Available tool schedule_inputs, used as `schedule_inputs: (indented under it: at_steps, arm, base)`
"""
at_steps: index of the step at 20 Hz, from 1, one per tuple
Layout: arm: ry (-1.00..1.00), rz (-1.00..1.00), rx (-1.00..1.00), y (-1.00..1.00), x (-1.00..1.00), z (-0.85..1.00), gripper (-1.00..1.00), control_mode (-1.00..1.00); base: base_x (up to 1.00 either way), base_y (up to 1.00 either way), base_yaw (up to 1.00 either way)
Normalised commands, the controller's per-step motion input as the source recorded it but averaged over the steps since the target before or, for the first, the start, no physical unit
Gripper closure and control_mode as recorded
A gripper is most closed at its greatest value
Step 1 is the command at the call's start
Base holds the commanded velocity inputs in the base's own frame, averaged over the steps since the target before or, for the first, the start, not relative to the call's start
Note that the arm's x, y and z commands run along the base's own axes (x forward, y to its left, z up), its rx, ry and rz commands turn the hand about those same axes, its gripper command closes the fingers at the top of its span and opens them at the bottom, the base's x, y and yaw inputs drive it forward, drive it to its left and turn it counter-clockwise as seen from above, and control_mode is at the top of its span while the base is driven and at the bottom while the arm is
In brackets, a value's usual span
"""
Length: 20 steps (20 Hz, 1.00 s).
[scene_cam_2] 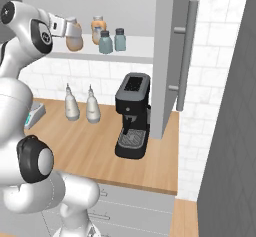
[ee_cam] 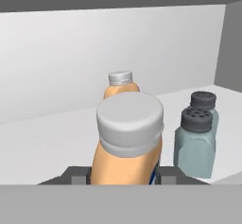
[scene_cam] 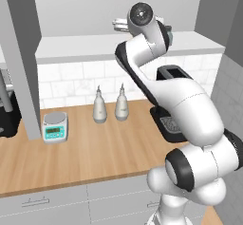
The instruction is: Put the shaker and condiment bottle from the counter next to their counterparts in the cabinet.
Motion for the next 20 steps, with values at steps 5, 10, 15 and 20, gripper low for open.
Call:
schedule_inputs:
  at_steps: [5, 10, 15, 20]
  arm:
    - [-0.06, 0.01, -0.02, 0.00, 0.04, -0.18, 1.00, -1.00]
    - [-0.07, 0.00, -0.01, 0.00, 0.09, -0.06, 1.00, -1.00]
    - [-0.01, 0.00, 0.00, 0.00, 0.12, -0.05, 1.00, -1.00]
    - [0.00, 0.00, 0.00, 0.00, 0.13, -0.01, 1.00, -1.00]
  base:
    - [0.00, 0.00, 0.00]
    - [0.00, 0.00, 0.00]
    - [0.00, 0.00, 0.00]
    - [0.00, 0.00, 0.00]
